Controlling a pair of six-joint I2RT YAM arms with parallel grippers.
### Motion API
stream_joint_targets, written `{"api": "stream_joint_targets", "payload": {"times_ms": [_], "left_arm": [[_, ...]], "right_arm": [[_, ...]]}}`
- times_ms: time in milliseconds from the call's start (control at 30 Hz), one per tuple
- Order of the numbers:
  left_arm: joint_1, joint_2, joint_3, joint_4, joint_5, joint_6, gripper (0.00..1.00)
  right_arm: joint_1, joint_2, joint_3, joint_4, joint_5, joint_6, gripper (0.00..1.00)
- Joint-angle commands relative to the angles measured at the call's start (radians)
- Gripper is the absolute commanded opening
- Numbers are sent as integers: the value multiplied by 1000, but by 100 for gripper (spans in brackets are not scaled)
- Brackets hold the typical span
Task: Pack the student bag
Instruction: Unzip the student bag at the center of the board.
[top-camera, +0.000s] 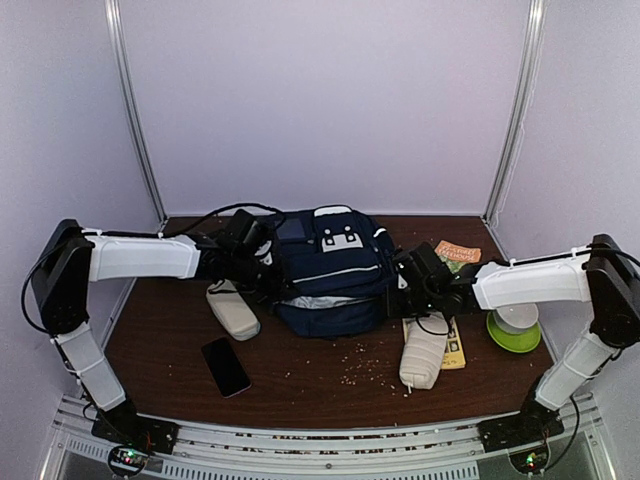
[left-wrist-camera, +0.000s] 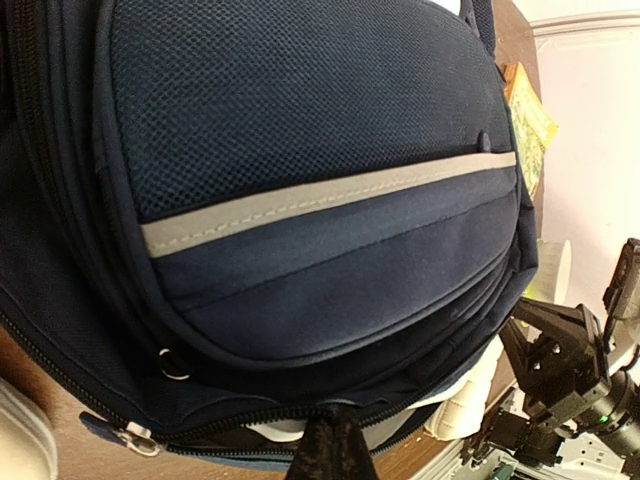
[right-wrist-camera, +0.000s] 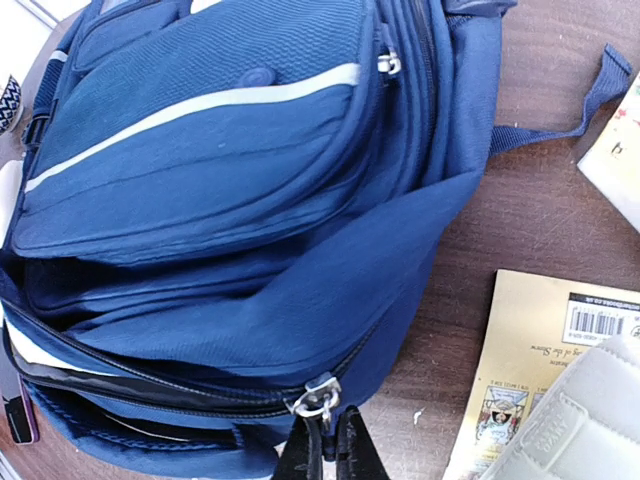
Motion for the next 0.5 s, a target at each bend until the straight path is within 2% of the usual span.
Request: {"api": "stream_joint_targets", "payload": {"times_ms": [0, 200, 467], "left_arm": [[51, -39, 4, -60, -85, 62, 0], [131, -87, 7, -78, -70, 109, 0], [222, -140, 32, -150, -44, 221, 0]], "right_arm": [[-23, 7, 11, -3, 5, 37, 0], [14, 2, 98, -26, -13, 16, 0], [39, 87, 232, -99, 21, -41, 0]]}}
